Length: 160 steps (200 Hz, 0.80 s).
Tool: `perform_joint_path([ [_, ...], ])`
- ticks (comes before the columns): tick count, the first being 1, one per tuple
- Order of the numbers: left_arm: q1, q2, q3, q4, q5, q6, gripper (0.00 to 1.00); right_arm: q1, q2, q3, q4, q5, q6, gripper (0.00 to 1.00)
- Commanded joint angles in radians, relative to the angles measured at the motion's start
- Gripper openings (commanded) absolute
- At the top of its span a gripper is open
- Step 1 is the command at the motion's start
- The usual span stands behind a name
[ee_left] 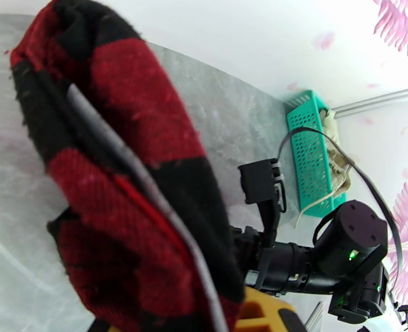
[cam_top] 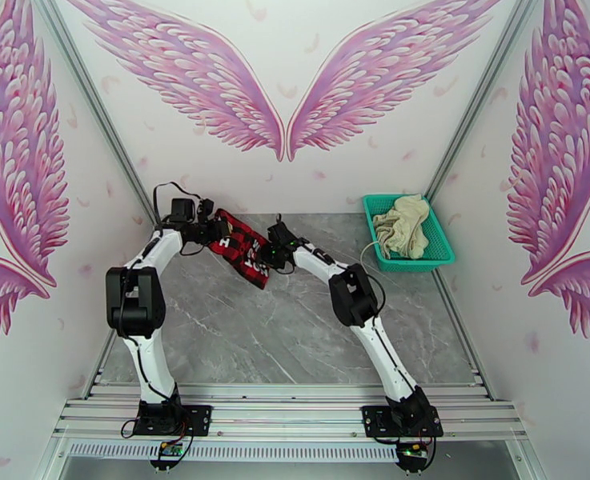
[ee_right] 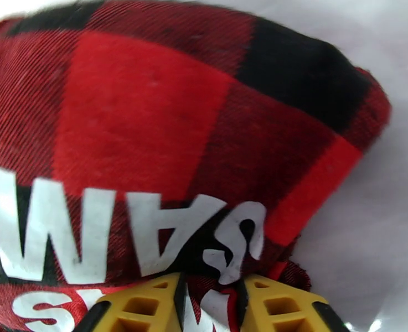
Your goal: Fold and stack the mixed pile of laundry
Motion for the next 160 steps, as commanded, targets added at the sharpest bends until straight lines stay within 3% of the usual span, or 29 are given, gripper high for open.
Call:
perform_joint_path([
  [1, -0.011, -0.078, 0.083, -0.258, 0.004, 0.186, 0.00, -0.007, -0.104, -0.104, -0.007, -0.004, -0.005, 0.45],
  [31, -0.063, -0.118, 0.109, -0.341, -0.120, 0.236, 0.00, -0.091, -0.413, -0.543, 0.160, -0.053, -0.007, 0.51],
  [52, -0.165, -0.136, 0.125, -0.409, -0.281, 0.273, 0.00, -0.158, -0.604, -0.786, 0.156, -0.053, -0.066, 0.54],
  [74, -0.296, -0.165, 0.098, -0.401, -0.424, 0.218, 0.00, -0.246, -0.781, -0.980, 0.101, -0.043, -0.105, 0.54],
  [111, -0.587, -0.159, 0.096, -0.400, -0.699, 0.097, 0.00, -0.402, -0.989, -1.156, -0.036, -0.029, -0.162, 0.50],
  [141, -0.815, -0.057, 0.180, -0.442, -0.949, -0.004, 0.00, -0.489, -1.048, -1.202, -0.115, -0.033, -0.200, 0.49],
  [160, -0.869, -0.026, 0.176, -0.401, -0.923, -0.051, 0.00, -0.515, -1.063, -1.233, -0.118, -0.081, -0.191, 0.47],
])
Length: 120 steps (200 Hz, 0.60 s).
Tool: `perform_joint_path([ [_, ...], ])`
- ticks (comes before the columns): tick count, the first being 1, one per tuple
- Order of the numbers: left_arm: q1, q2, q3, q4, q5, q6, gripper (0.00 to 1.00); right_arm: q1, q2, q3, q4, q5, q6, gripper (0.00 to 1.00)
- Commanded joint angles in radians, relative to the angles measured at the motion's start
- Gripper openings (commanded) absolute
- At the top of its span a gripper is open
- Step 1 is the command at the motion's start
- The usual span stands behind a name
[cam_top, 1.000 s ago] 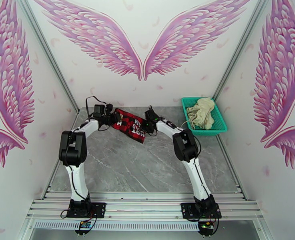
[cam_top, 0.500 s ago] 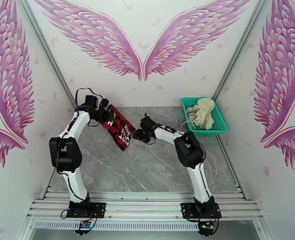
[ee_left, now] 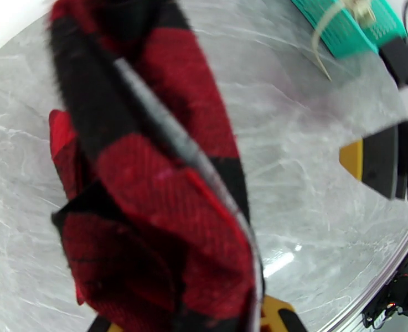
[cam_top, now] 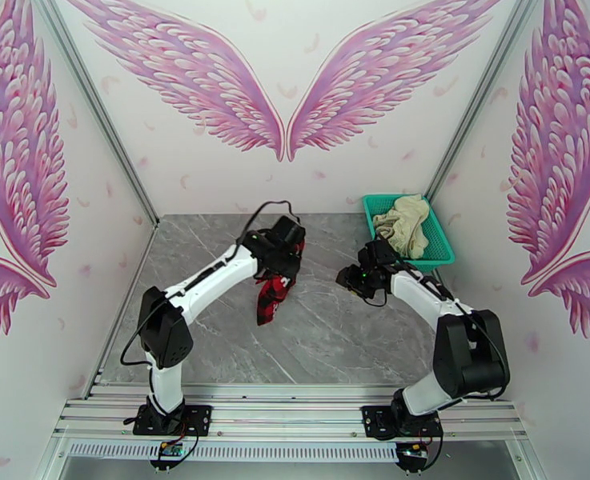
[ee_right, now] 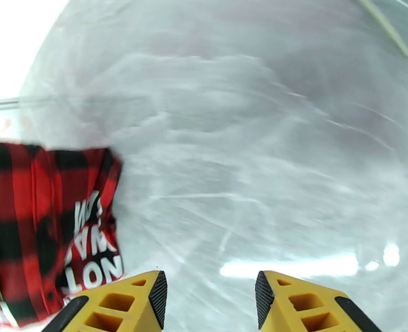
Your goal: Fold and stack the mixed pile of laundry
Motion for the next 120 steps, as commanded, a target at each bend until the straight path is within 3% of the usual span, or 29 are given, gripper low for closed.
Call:
perform_joint_path([
  [1, -0.044, 0.040, 0.027, 0.005, -0.113, -0.100, 0.00, -0.027, -0.033, -0.041, -0.062, -0.043, -0.029, 0.47],
  [34, -0.060, 0.022, -0.011, 0.103, -0.085, -0.053, 0.00, -0.029, -0.039, -0.063, -0.054, -0.084, 0.005, 0.43],
  [75, -0.177, 0.136, 0.024, 0.100, -0.008, 0.007, 0.00, -0.111, -0.055, -0.050, -0.187, 0.152, 0.018, 0.45],
  [91, -0.219, 0.174, 0.037, 0.112, 0.063, 0.005, 0.18, -0.145, -0.088, -0.041, -0.223, 0.203, -0.003, 0.48],
  [101, -0.236, 0.194, 0.048, 0.129, 0.115, -0.009, 0.54, -0.165, -0.104, -0.029, -0.252, 0.241, -0.023, 0.52],
  [106, -0.243, 0.203, 0.055, 0.139, 0.138, -0.017, 0.67, -0.173, -0.112, -0.022, -0.262, 0.257, -0.033, 0.54],
  [112, -0.252, 0.211, 0.060, 0.155, 0.172, -0.021, 0.75, -0.185, -0.119, -0.015, -0.277, 0.276, -0.045, 0.55],
  [120, -0.260, 0.217, 0.068, 0.170, 0.202, -0.024, 0.79, -0.197, -0.133, -0.005, -0.292, 0.297, -0.059, 0.56],
])
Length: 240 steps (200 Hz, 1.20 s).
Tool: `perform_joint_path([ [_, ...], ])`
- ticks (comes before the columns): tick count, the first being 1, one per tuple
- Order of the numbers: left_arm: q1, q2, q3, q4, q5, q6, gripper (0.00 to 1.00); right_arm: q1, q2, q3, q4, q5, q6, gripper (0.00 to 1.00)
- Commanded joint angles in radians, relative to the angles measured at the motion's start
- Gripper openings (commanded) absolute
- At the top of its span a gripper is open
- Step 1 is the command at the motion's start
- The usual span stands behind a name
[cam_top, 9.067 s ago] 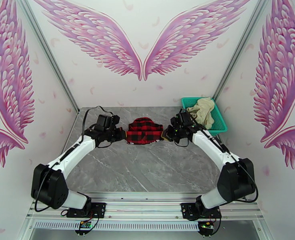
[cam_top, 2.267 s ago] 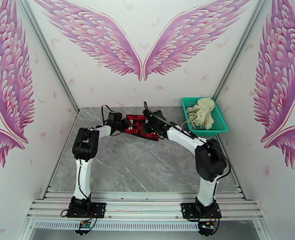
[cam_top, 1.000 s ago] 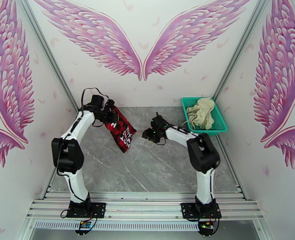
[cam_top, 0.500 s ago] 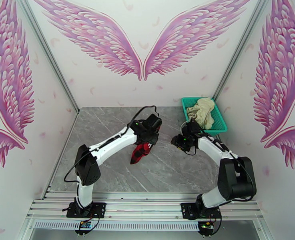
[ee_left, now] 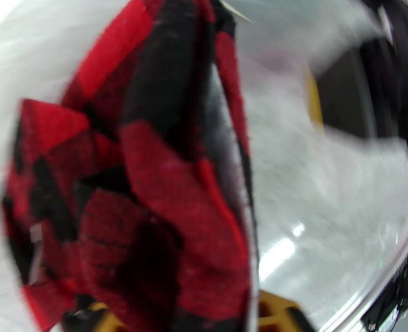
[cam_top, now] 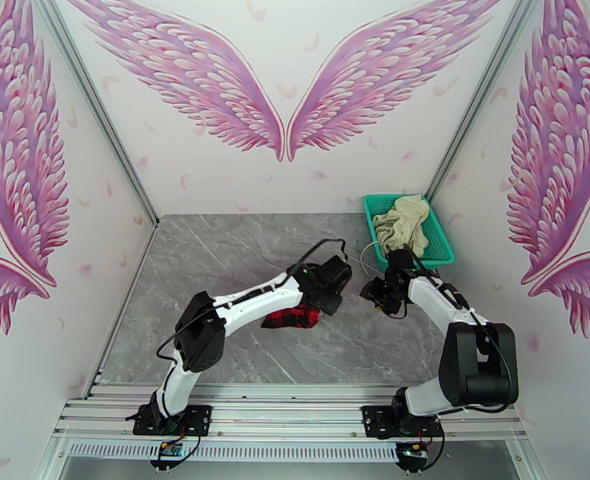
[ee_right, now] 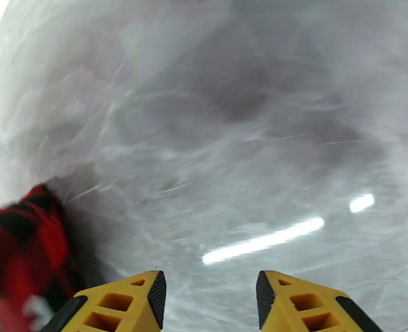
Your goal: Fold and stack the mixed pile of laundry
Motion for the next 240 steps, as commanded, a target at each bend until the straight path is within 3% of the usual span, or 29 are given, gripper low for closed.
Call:
perform_joint_path([
  [1, -0.026, 0.022, 0.060, 0.056, 0.144, -0.009, 0.79, -0.032, -0.055, 0.044, -0.094, 0.131, -0.050, 0.56],
  [33, -0.018, -0.026, 0.094, 0.056, 0.183, 0.016, 0.85, -0.051, -0.093, 0.075, -0.152, 0.163, -0.106, 0.58],
  [63, 0.050, -0.152, 0.056, 0.065, 0.224, -0.002, 0.87, -0.032, -0.133, 0.020, -0.118, -0.028, -0.091, 0.58],
  [92, 0.213, -0.252, -0.125, 0.061, 0.244, -0.031, 0.83, 0.105, -0.157, -0.058, -0.070, -0.091, 0.001, 0.61],
  [132, 0.486, -0.311, -0.405, 0.096, 0.296, 0.017, 0.84, 0.253, -0.106, -0.178, 0.033, -0.079, 0.152, 0.65],
  [155, 0.560, -0.303, -0.489, 0.123, 0.361, 0.050, 0.84, 0.301, -0.014, -0.188, 0.083, -0.083, 0.151, 0.65],
  [168, 0.577, -0.286, -0.521, 0.150, 0.404, 0.058, 0.81, 0.311, 0.047, -0.177, 0.114, -0.062, 0.136, 0.59],
  [187, 0.579, -0.249, -0.547, 0.188, 0.418, 0.041, 0.68, 0.311, 0.139, -0.114, 0.124, -0.005, 0.075, 0.49],
  [207, 0.577, -0.240, -0.583, 0.253, 0.427, -0.010, 0.60, 0.311, 0.274, 0.031, 0.108, 0.026, -0.029, 0.33],
  [240, 0.587, -0.314, -0.678, 0.305, 0.311, -0.078, 0.52, 0.322, 0.465, 0.246, 0.143, -0.054, -0.125, 0.23],
])
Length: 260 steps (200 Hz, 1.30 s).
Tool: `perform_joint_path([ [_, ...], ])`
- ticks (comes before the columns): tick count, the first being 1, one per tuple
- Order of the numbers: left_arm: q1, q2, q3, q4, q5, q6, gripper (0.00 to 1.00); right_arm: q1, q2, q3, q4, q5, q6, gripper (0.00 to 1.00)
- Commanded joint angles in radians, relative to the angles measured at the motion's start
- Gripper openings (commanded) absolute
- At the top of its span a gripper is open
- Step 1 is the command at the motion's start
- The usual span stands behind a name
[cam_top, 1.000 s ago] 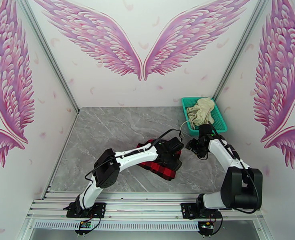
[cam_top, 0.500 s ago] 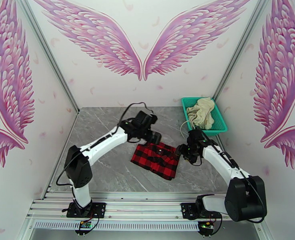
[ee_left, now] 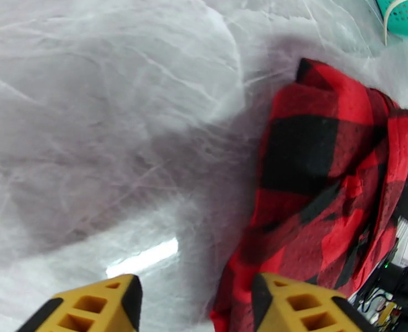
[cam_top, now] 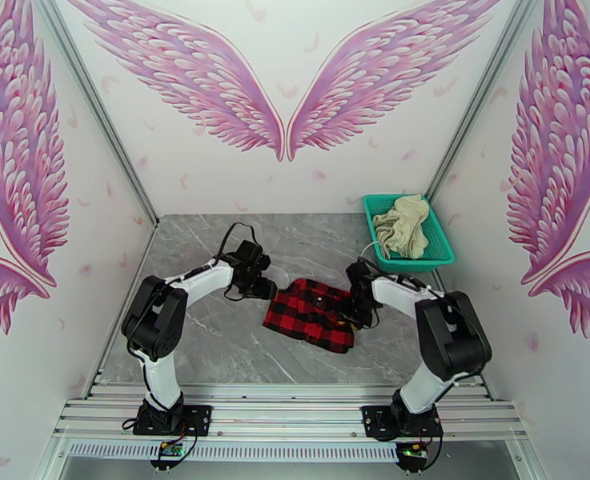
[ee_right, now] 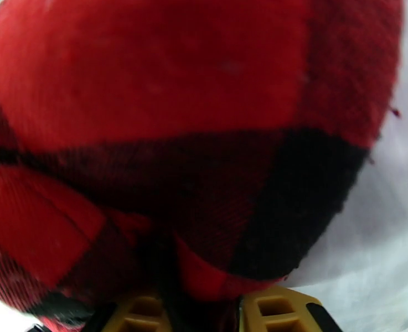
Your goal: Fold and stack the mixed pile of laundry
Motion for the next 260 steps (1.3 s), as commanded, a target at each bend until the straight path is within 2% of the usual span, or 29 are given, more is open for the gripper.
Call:
perform_joint_path([
  [1, 0.011, -0.066, -0.066, 0.074, -0.077, -0.064, 0.52, 0.015, 0.136, 0.134, 0.172, -0.012, -0.100, 0.22],
  [11, 0.028, -0.099, -0.096, 0.085, -0.123, -0.087, 0.53, 0.026, 0.190, 0.209, 0.154, -0.025, -0.100, 0.21],
  [31, 0.072, -0.155, -0.134, 0.106, -0.145, -0.097, 0.54, 0.047, 0.251, 0.313, 0.132, -0.043, -0.095, 0.21],
  [44, 0.089, -0.183, -0.138, 0.094, -0.152, -0.084, 0.55, 0.046, 0.245, 0.338, 0.105, -0.011, -0.086, 0.30],
  [69, 0.086, -0.221, -0.100, 0.054, -0.119, -0.038, 0.56, 0.024, 0.159, 0.343, 0.039, 0.063, -0.144, 0.44],
  [102, 0.036, -0.204, -0.027, 0.041, -0.053, -0.019, 0.46, -0.013, 0.024, 0.324, 0.016, 0.039, -0.201, 0.47],
  [115, 0.014, -0.168, 0.013, 0.044, -0.022, -0.022, 0.40, -0.014, 0.007, 0.320, 0.027, -0.009, -0.206, 0.45],
  [146, -0.017, -0.036, 0.127, 0.047, -0.010, -0.010, 0.17, 0.019, 0.051, 0.329, 0.091, -0.109, -0.170, 0.31],
  [176, -0.016, 0.091, 0.230, 0.053, 0.024, -0.005, 0.08, 0.048, 0.154, 0.382, 0.122, -0.127, -0.134, 0.23],
  [195, -0.013, 0.151, 0.259, 0.070, 0.009, -0.008, 0.01, 0.048, 0.218, 0.411, 0.128, -0.091, -0.113, 0.19],
  [238, -0.008, 0.247, 0.242, 0.127, -0.001, -0.020, 0.00, 0.046, 0.329, 0.465, 0.117, 0.016, -0.101, 0.19],
  [260, -0.009, 0.268, 0.242, 0.152, 0.022, -0.037, 0.00, 0.042, 0.323, 0.474, 0.088, 0.051, -0.092, 0.20],
])
